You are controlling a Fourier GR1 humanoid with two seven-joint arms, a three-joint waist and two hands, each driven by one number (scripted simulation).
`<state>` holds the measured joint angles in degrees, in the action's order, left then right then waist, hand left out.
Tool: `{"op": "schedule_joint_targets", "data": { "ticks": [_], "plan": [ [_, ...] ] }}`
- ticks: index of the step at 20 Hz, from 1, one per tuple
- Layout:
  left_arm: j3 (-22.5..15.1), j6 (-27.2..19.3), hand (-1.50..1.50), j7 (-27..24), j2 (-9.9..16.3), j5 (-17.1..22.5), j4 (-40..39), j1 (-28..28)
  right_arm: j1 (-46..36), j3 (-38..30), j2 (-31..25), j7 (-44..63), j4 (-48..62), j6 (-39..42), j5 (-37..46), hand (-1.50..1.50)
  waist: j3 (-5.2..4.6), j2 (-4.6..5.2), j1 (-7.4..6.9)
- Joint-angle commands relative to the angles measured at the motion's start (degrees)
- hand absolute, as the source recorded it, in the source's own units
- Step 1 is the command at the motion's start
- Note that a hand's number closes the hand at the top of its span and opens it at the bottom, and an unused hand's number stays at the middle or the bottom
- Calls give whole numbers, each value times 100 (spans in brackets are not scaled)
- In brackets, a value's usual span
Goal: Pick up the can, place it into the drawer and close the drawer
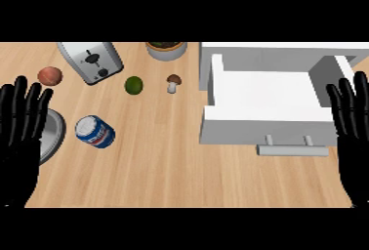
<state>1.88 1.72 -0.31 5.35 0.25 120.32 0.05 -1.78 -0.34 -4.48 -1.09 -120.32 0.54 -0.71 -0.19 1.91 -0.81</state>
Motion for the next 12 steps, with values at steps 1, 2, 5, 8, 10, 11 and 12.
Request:
{"op": "schedule_joint_targets", "data": {
  "ticks": [1,2,5,8,10,11,12],
  "plan": [
    [158,375,-150,-74,151,373,178,458,-50,102,251,178,91,-285,139,-150,17,-195,48],
    [540,599,-150,-132,376,762,-338,101,-168,-642,-197,95,341,119,-518,-150,19,-186,74],
    [1444,1405,-150,-69,1102,1986,-441,-49,171,11,48,344,-213,-91,29,-150,14,-199,72],
    [1268,837,-150,905,830,1628,-987,644,717,-267,138,819,370,-343,45,-150,17,-167,91],
    [1537,962,-150,1118,1075,1951,-1198,461,329,-300,66,1378,272,-488,87,-150,13,-180,67],
    [1795,863,-150,1491,1319,2181,-1169,101,345,-382,18,1557,70,-472,-30,-150,18,-191,100],
    [1792,918,-150,1670,1356,2272,-1005,265,595,-527,-23,1107,409,-268,-176,-150,23,-193,79]
  ]
}}
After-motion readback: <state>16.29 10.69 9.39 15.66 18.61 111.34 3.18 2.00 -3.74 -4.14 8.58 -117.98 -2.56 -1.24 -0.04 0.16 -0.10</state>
